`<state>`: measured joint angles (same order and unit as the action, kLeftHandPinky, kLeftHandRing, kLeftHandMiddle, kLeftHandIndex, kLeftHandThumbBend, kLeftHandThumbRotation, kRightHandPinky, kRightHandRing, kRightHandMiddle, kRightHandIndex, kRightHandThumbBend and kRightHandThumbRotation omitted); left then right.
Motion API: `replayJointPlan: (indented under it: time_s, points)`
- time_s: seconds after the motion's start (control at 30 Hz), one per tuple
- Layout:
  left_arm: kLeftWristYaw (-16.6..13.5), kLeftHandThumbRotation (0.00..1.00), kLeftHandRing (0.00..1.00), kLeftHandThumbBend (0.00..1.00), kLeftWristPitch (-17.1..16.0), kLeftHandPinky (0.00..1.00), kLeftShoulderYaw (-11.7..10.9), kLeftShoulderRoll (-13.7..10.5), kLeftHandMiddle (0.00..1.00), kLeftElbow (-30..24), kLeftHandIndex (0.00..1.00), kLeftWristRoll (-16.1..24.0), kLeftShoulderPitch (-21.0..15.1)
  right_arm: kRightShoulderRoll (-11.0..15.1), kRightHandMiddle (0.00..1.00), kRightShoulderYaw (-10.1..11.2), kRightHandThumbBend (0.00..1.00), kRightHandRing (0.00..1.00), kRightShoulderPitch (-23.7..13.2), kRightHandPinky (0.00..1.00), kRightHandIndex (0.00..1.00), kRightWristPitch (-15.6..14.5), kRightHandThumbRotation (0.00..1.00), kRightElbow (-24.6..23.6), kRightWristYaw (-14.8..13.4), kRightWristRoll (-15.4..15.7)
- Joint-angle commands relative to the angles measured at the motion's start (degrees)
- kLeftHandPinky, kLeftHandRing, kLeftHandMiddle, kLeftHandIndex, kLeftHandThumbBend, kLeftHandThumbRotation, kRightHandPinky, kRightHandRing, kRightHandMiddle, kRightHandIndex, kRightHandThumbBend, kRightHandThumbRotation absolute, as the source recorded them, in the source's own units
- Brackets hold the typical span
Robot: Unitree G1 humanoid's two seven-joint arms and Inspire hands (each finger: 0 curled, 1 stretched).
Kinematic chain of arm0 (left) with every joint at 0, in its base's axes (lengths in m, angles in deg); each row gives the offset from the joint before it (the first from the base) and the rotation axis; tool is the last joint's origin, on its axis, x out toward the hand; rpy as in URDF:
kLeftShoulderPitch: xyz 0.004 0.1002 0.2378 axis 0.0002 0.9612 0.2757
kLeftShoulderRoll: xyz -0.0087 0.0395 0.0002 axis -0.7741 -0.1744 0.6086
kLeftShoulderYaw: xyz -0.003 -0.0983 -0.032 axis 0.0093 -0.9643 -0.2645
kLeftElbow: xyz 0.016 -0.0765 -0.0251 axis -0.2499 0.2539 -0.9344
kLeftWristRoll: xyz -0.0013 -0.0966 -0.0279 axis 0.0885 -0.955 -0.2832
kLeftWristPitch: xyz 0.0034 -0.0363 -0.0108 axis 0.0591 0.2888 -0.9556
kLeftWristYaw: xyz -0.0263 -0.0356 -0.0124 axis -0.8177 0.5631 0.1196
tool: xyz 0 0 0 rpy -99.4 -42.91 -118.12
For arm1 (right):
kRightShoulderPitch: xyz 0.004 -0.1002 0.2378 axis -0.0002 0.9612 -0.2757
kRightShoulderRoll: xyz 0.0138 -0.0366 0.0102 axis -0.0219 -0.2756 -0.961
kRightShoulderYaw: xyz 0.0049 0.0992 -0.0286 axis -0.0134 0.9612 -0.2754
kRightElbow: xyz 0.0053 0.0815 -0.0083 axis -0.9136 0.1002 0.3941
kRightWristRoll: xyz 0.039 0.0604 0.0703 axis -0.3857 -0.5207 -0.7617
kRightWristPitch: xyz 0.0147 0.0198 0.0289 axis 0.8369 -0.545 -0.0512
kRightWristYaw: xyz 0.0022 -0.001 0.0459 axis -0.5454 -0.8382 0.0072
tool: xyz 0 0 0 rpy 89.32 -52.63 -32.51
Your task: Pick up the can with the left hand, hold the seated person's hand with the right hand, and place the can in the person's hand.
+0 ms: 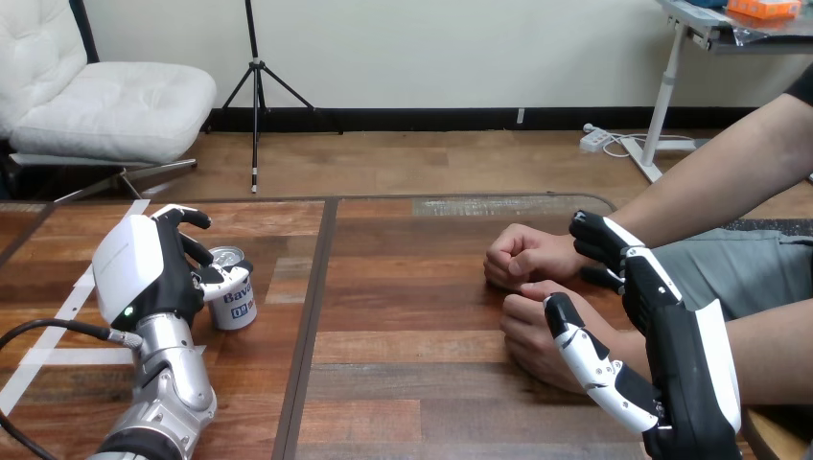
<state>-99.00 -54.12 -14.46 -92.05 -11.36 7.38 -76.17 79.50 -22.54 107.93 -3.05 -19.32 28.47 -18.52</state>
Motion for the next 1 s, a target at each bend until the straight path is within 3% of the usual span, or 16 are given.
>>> replayJointPlan:
  time_s: [0.0, 0.97]
  points:
    - [-0.7, 0.00, 0.43, 0.69, -1.8, 0.42, 0.1, -0.1, 0.45, 0.0, 0.64, 0.1, -3.2, 0.2, 0.84, 0.2, 0.47, 0.83, -2.5, 0.76, 0.83, 1.6, 0.44, -3.0, -0.3, -0.3]
    - [-3.4, 0.00, 0.48, 0.69, -3.1, 0.46, 0.8, -0.2, 0.49, -0.4, 0.66, 0.9, -2.5, -0.1, 0.85, -0.4, 0.51, 0.85, -2.1, 0.77, 0.84, 1.1, 0.42, -3.1, 0.7, -2.1]
